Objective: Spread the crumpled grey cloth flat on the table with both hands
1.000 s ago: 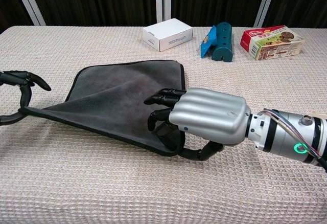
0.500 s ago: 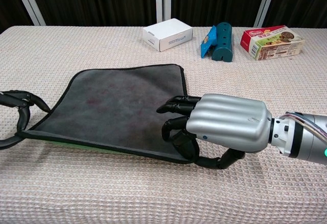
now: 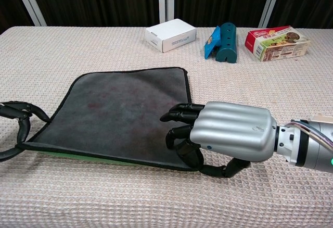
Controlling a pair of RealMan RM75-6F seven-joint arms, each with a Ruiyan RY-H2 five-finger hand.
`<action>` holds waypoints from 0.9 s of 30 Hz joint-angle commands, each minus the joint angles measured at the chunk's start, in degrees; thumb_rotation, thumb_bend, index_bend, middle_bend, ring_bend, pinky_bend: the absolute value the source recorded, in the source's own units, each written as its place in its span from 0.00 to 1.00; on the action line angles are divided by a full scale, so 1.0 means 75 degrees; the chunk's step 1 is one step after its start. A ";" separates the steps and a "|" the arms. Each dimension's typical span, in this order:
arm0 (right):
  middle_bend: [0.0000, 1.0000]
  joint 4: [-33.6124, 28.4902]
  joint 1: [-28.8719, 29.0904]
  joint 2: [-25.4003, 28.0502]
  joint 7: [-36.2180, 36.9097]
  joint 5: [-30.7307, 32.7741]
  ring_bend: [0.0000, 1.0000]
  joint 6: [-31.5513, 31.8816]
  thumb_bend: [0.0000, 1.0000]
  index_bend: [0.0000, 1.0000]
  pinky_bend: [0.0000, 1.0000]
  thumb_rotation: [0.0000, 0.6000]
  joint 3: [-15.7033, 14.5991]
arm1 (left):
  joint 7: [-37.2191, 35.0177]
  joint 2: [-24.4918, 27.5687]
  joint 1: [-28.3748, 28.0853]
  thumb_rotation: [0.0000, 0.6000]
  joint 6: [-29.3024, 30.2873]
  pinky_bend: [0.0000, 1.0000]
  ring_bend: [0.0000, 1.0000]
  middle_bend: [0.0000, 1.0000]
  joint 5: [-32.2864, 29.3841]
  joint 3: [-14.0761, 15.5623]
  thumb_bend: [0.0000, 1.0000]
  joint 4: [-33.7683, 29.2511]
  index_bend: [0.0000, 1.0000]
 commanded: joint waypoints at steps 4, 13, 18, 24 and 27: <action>0.15 -0.0283 -0.0125 0.0149 -0.0318 0.0072 0.00 0.0028 0.17 0.08 0.00 1.00 0.0072 | 0.0269 0.0104 0.0055 1.00 0.0021 0.16 0.14 0.16 -0.0016 -0.0004 0.40 -0.0129 0.26; 0.11 -0.0964 -0.0378 0.0870 -0.0553 0.0300 0.00 0.0563 0.09 0.00 0.00 1.00 0.0442 | 0.0484 0.0504 0.0229 0.91 0.0419 0.16 0.13 0.13 0.0164 0.0044 0.40 -0.0478 0.20; 0.13 -0.1363 -0.0685 0.1462 -0.0721 0.1009 0.00 0.0878 0.13 0.00 0.00 1.00 0.0896 | 0.0580 0.0957 0.0317 0.92 0.0836 0.16 0.13 0.13 0.0071 -0.0208 0.39 -0.0800 0.20; 0.23 -0.1732 -0.1564 0.2122 -0.0761 0.2455 0.09 0.1743 0.23 0.11 0.18 1.00 0.1488 | 0.1473 0.1119 0.0530 1.00 0.1151 0.16 0.13 0.16 -0.1251 -0.1158 0.35 -0.0475 0.24; 0.21 -0.1883 -0.2063 0.2494 -0.0514 0.2879 0.08 0.2192 0.24 0.13 0.18 1.00 0.1547 | 0.1738 0.1174 0.0674 1.00 0.1209 0.16 0.13 0.17 -0.1762 -0.1415 0.35 -0.0220 0.25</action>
